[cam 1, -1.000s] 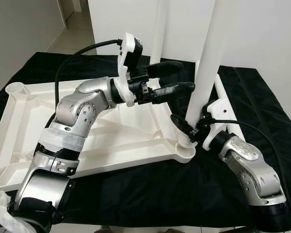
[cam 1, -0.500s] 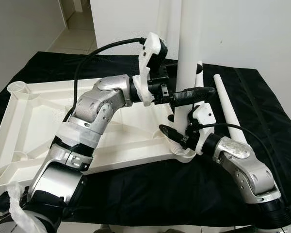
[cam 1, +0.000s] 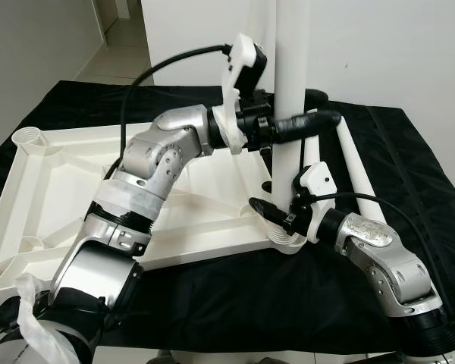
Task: Building children table
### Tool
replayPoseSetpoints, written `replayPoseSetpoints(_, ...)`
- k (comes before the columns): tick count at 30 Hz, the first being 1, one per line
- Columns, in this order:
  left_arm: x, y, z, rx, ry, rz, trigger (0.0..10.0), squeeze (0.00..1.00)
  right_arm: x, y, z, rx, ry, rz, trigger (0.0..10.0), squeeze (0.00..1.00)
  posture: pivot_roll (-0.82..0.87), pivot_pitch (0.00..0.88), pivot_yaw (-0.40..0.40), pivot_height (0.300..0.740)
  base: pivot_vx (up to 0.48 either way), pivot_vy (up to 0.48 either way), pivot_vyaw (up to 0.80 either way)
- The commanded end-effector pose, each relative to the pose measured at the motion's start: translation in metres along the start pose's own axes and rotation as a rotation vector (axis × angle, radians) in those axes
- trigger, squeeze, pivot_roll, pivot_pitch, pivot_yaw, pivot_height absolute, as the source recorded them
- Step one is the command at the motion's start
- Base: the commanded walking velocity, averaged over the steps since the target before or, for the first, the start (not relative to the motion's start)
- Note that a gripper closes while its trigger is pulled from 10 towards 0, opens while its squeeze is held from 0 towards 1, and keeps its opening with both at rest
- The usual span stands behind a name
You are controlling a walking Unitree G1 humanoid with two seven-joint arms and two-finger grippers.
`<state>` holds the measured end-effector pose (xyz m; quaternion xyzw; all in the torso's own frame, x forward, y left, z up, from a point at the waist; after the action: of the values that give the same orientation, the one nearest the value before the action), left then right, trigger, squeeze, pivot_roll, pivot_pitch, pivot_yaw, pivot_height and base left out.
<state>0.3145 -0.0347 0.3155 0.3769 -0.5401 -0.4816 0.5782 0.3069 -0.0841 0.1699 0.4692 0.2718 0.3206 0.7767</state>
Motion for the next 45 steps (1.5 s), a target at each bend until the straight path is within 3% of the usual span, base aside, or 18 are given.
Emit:
replayPoseSetpoints(1, 0.000, 0.002, 0.016, 0.017, -0.148, -0.038, 0.0, 0.00, 0.000, -0.003, 0.000, -0.002, 0.008, -0.014, 10.0, 0.00, 0.00, 0.000, -0.007, 0.740, 0.000, 0.000, 0.00)
replayPoseSetpoints(12, 0.002, 0.008, 0.013, 0.031, -0.120, -0.014, 0.0, 0.00, 0.000, -0.006, 0.003, 0.020, -0.013, -0.028, 10.0, 0.00, 0.01, 0.000, -0.006, 0.740, 0.000, 0.000, 0.00)
replayPoseSetpoints(13, 0.005, 0.007, 0.009, 0.042, -0.083, -0.022, 7.3, 0.00, 0.000, -0.008, 0.006, 0.035, -0.032, -0.033, 10.0, 0.35, 0.01, 0.000, -0.007, 0.740, 0.000, 0.000, 0.00)
replayPoseSetpoints(14, 0.005, 0.007, 0.009, 0.042, -0.083, -0.022, 7.3, 0.00, 0.000, -0.008, 0.006, 0.035, -0.032, -0.033, 10.0, 0.35, 0.01, 0.000, -0.007, 0.740, 0.000, 0.000, 0.00)
replayPoseSetpoints(15, 0.008, 0.006, 0.001, 0.035, -0.023, -0.042, 10.0, 0.00, 0.000, -0.010, 0.012, 0.059, -0.069, -0.037, 10.0, 1.00, 0.01, 0.000, -0.008, 0.740, 0.000, 0.000, 0.00)
replayPoseSetpoints(22, 0.012, 0.008, -0.009, 0.045, 0.056, -0.053, 10.0, 0.00, 0.000, -0.008, 0.023, 0.056, -0.139, -0.028, 10.0, 1.00, 0.01, 0.000, -0.011, 0.740, 0.000, 0.000, 0.00)
replayPoseSetpoints(26, 0.018, 0.015, -0.027, 0.045, 0.191, -0.069, 10.0, 0.00, 0.003, -0.005, 0.039, 0.062, -0.265, -0.015, 10.0, 1.00, 0.01, 0.000, -0.015, 0.740, 0.000, 0.000, 0.00)
replayPoseSetpoints(27, 0.020, 0.018, -0.031, 0.062, 0.222, -0.067, 10.0, 0.00, 0.004, -0.003, 0.043, 0.066, -0.295, -0.009, 10.0, 0.73, 0.01, 0.000, -0.015, 0.740, 0.000, 0.000, 0.00)
replayPoseSetpoints(28, 0.021, 0.019, -0.034, 0.059, 0.251, -0.065, 10.0, 0.00, 0.006, -0.002, 0.045, 0.068, -0.322, -0.002, 10.0, 0.00, 0.01, 0.000, -0.015, 0.740, 0.000, 0.000, 0.00)
replayPoseSetpoints(35, 0.032, 0.027, -0.045, 0.004, 0.354, -0.022, 10.0, 0.00, 0.014, 0.002, 0.052, 0.063, -0.427, 0.007, 10.0, 0.00, 0.01, 0.000, -0.013, 0.740, 0.000, 0.000, 0.00)
replayPoseSetpoints(37, 0.038, 0.035, -0.049, -0.024, 0.399, 0.037, 10.0, 0.00, 0.018, 0.002, 0.056, 0.060, -0.512, -0.007, 10.0, 0.00, 0.00, 0.000, -0.013, 0.740, 0.000, 0.000, 0.00)
replayPoseSetpoints(43, 0.040, 0.036, -0.049, -0.017, 0.409, 0.045, 10.0, 0.00, 0.019, 0.002, 0.059, 0.051, -0.550, -0.015, 10.0, 0.00, 0.00, 0.000, -0.014, 0.740, 0.000, 0.000, 0.00)
replayPoseSetpoints(45, 0.049, 0.040, -0.045, -0.003, 0.426, 0.095, 10.0, 0.00, 0.023, -0.001, 0.068, 0.051, -0.711, -0.060, 10.0, 0.00, 0.00, 0.000, -0.015, 0.740, 0.000, 0.000, 0.00)
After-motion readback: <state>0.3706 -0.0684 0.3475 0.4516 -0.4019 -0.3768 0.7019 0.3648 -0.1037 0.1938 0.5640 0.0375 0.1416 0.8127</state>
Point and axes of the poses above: a point about 5 cm out from each wrist's last joint towards the gripper, its own x axis pointing out of the wrist towards the gripper, its own y axis along the axis of the wrist's last joint, z = x × y, the point moved 6 cm from there along x, pointing out of the wrist towards the gripper, and after that the axes turned 15 degrees about -x, right-handed, at the moved point
